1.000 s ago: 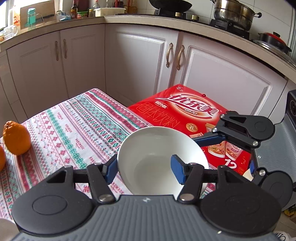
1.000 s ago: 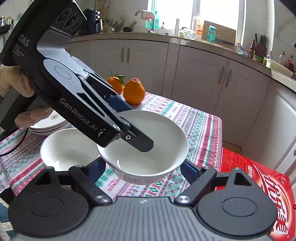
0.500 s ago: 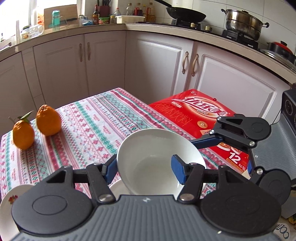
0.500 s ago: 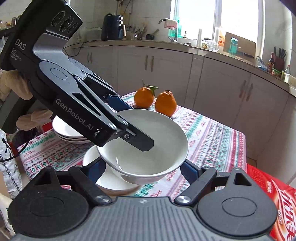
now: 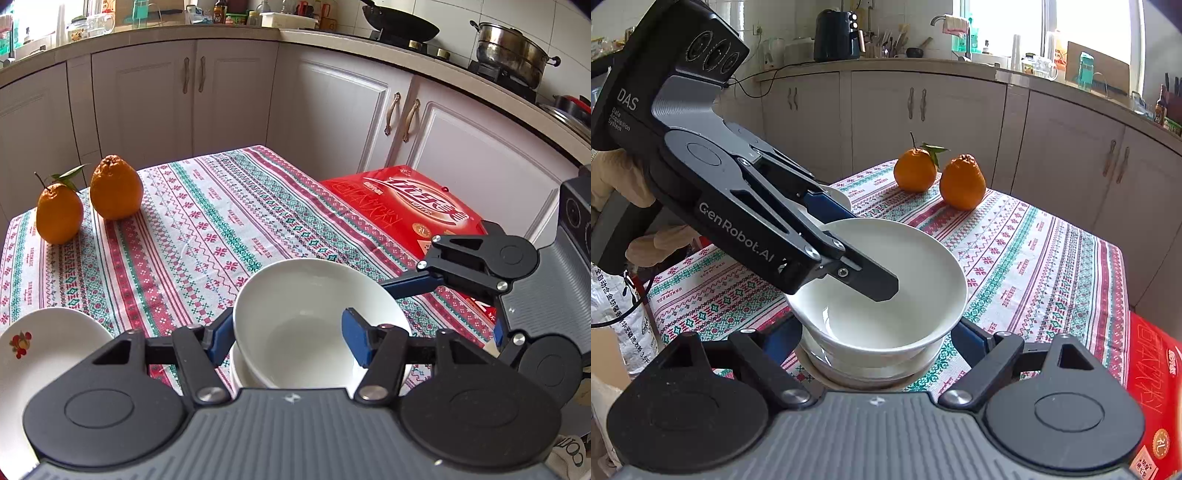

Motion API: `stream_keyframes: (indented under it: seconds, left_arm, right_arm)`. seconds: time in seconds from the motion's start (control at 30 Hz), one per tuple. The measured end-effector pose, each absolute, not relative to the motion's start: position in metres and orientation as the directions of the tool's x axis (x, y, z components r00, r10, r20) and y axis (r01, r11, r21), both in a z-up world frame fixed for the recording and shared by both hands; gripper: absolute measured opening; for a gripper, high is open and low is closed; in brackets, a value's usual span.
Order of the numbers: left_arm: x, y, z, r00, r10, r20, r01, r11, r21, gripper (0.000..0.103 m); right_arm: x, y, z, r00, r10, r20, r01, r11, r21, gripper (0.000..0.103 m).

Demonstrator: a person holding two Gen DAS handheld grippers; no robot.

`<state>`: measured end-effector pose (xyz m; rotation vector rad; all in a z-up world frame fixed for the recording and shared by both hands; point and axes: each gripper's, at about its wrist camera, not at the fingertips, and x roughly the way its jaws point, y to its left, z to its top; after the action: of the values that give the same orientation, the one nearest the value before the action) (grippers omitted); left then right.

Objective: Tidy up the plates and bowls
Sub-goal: 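Carry the bowl over the two stacked bowls and lower it in, then open the left gripper and release the bowl onto the stack, then grip the three-bowl stack from opposite sides with both grippers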

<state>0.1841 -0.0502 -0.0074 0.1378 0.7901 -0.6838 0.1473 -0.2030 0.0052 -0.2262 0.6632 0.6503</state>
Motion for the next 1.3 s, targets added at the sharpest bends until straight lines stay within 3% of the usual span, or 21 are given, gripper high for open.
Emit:
stream_keyframes:
  seconds: [0.53, 0.63, 0.73, 1.07, 1.23, 1.3]
  left_arm:
    - [0.191, -0.045, -0.022, 0.481, -0.52, -0.706, 0.599, 0.783, -0.169, 0.06]
    - [0.191, -0.043, -0.022, 0.485, -0.521, -0.702, 0.6, 0.783, -0.166, 0.063]
    - [0.186, -0.04, -0.02, 0.487, -0.531, -0.693, 0.599, 0.781, -0.177, 0.069]
    - [0.16, -0.026, -0.025, 0.532, -0.524, -0.665, 0.592, 0.792, -0.15, 0.072]
    - [0.139, -0.017, -0.008, 0.599, -0.525, -0.605, 0.611, 0.788, -0.078, 0.095]
    - [0.13, -0.012, -0.005, 0.629, -0.509, -0.588, 0.611, 0.791, -0.031, 0.098]
  right_arm:
    - [0.154, -0.204, -0.002, 0.566, 0.512, -0.646, -0.629, 0.775, 0.062, 0.091]
    - [0.154, -0.204, -0.003, 0.558, 0.519, -0.648, -0.634, 0.77, 0.071, 0.092]
    - [0.148, -0.205, 0.002, 0.581, 0.515, -0.63, -0.636, 0.771, 0.044, 0.1]
    - [0.135, -0.215, 0.001, 0.588, 0.506, -0.631, -0.629, 0.777, 0.037, 0.101]
    - [0.129, -0.221, -0.001, 0.592, 0.492, -0.638, -0.639, 0.769, 0.001, 0.103]
    - [0.127, -0.223, -0.003, 0.592, 0.483, -0.645, -0.645, 0.764, -0.019, 0.103]
